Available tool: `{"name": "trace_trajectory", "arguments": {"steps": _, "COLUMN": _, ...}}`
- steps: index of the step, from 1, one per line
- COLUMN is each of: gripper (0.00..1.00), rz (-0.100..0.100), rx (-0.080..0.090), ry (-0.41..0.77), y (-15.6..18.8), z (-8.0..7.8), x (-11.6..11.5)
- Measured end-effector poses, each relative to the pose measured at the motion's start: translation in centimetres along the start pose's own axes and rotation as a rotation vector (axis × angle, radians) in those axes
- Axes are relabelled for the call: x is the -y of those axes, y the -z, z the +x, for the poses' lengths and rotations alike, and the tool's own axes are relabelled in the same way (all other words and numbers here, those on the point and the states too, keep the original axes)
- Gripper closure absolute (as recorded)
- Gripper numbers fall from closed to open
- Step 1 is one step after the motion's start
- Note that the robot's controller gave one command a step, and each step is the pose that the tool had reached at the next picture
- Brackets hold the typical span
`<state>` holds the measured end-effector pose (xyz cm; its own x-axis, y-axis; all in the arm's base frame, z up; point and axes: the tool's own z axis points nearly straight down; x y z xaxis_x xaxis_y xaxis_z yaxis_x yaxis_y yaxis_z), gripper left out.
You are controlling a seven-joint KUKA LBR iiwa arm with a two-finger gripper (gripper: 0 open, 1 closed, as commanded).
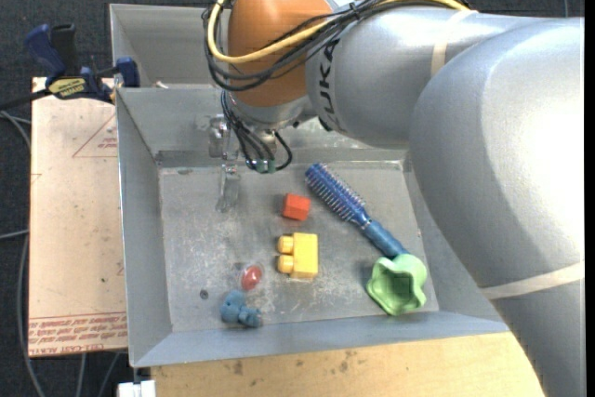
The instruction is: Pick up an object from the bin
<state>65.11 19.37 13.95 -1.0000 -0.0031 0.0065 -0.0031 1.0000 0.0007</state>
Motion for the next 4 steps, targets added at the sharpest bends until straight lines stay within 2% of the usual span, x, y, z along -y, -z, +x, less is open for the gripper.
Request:
{"name": "trace_trajectory", "arguments": {"steps": 1, "gripper": 0.00, "rz": 0.001, "rx": 0.001, "ry": 0.075, "y": 1.8, "z": 14.4, "x": 1.1}}
{"name": "trace_trajectory", "arguments": {"steps": 2, "gripper": 0.00, "rz": -0.001, "rx": 0.012, "ry": -0.037, "y": -7.3, "z": 16.4, "x": 4.5}}
{"name": "trace_trajectory", "arguments": {"steps": 3, "gripper": 1.00, "rz": -0.001, "rx": 0.006, "ry": -0.034, "y": -7.0, "z": 16.6, "x": 4.3}}
{"name": "trace_trajectory", "arguments": {"steps": 4, "gripper": 1.00, "rz": -0.001, "rx": 0.012, "ry": 0.292, "y": -5.7, "z": 12.7, "x": -0.3}}
